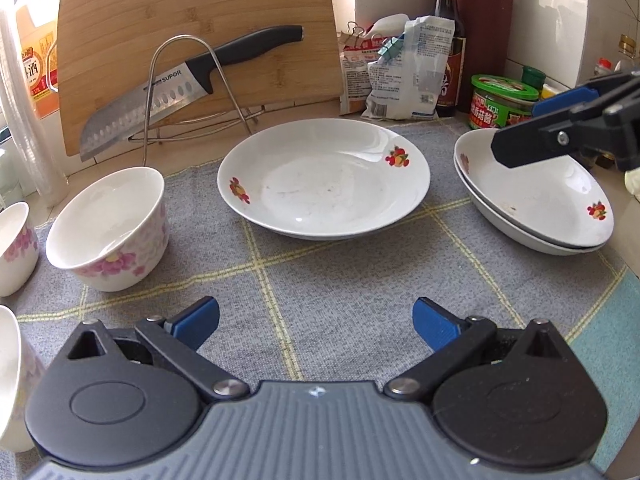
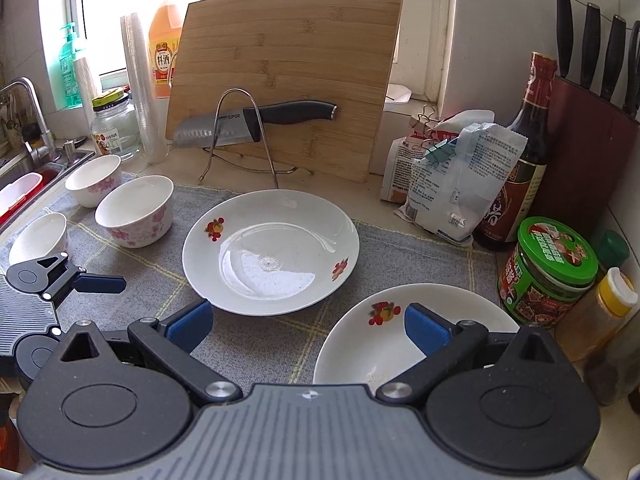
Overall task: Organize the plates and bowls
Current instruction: 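Move the right gripper to the rim of the flower plate on the towel, then close the right gripper on the plate's rim and lift it, then carry the held plate with the right gripper over the plate stack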
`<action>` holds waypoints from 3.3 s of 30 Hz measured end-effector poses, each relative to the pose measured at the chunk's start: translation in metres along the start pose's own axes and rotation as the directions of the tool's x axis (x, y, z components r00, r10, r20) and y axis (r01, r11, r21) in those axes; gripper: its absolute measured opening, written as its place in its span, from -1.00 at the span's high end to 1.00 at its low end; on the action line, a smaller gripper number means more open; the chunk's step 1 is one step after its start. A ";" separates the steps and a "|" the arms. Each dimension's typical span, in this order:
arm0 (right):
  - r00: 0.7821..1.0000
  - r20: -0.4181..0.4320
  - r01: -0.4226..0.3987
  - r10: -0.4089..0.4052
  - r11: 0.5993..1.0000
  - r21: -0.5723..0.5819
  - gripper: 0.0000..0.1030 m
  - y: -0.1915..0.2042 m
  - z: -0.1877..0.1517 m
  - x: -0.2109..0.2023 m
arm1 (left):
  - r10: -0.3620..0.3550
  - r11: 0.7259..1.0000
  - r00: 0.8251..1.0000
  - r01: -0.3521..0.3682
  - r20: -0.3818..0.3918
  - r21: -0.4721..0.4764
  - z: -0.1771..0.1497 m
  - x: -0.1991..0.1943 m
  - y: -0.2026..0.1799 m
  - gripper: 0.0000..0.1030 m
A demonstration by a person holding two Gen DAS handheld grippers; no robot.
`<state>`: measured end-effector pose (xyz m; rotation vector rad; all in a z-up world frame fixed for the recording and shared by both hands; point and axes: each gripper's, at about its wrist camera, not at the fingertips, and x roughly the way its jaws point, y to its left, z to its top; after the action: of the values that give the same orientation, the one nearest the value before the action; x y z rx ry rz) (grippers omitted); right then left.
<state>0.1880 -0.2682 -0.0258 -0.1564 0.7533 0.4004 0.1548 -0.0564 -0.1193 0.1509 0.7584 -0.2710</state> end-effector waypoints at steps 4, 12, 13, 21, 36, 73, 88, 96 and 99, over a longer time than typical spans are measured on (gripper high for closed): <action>0.999 -0.026 -0.019 0.019 1.000 0.004 -1.00 -0.006 0.005 0.017 | -0.012 1.000 1.000 0.012 -0.001 0.009 0.003 0.013 0.001 -0.98; 0.995 -0.089 -0.034 0.035 0.999 0.004 -1.00 -0.013 0.014 0.052 | -0.054 0.999 0.999 0.054 -0.005 0.000 0.009 0.038 0.004 -0.98; 0.995 -0.094 -0.033 0.033 0.999 0.004 -1.00 -0.014 0.016 0.056 | -0.060 0.998 0.998 0.060 -0.001 -0.006 0.010 0.040 0.004 -0.98; 0.988 -0.144 -0.067 0.065 0.998 -0.012 -1.00 -0.018 0.031 0.083 | -0.076 0.997 0.997 0.075 0.020 0.011 0.018 0.050 0.010 -0.98; 0.961 -0.238 -0.151 0.138 0.988 -0.035 -1.00 -0.032 0.057 0.140 | -0.099 0.994 0.994 0.097 0.041 0.039 0.028 0.063 0.014 -1.00; 0.895 -0.309 -0.344 0.321 0.939 -0.021 -0.66 -0.042 0.086 0.200 | -0.114 0.991 0.993 0.110 0.042 0.072 0.030 0.060 0.020 -0.99; 0.885 -0.300 -0.370 0.355 0.929 0.007 -0.66 -0.044 0.089 0.205 | -0.108 0.986 0.993 0.101 0.045 0.131 0.036 0.061 0.013 -0.97; 0.887 -0.300 -0.365 0.351 0.931 0.010 -0.66 -0.044 0.089 0.203 | -0.106 0.986 0.994 0.100 0.039 0.132 0.037 0.060 0.013 -0.96; 0.887 -0.299 -0.365 0.352 0.931 0.012 -0.66 -0.044 0.089 0.202 | -0.106 0.986 0.994 0.100 0.037 0.130 0.037 0.060 0.014 -0.96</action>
<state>0.3957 -0.2231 -0.1013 -0.1194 1.0767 0.7592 0.2249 -0.0631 -0.1338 0.2265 0.7062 -0.4205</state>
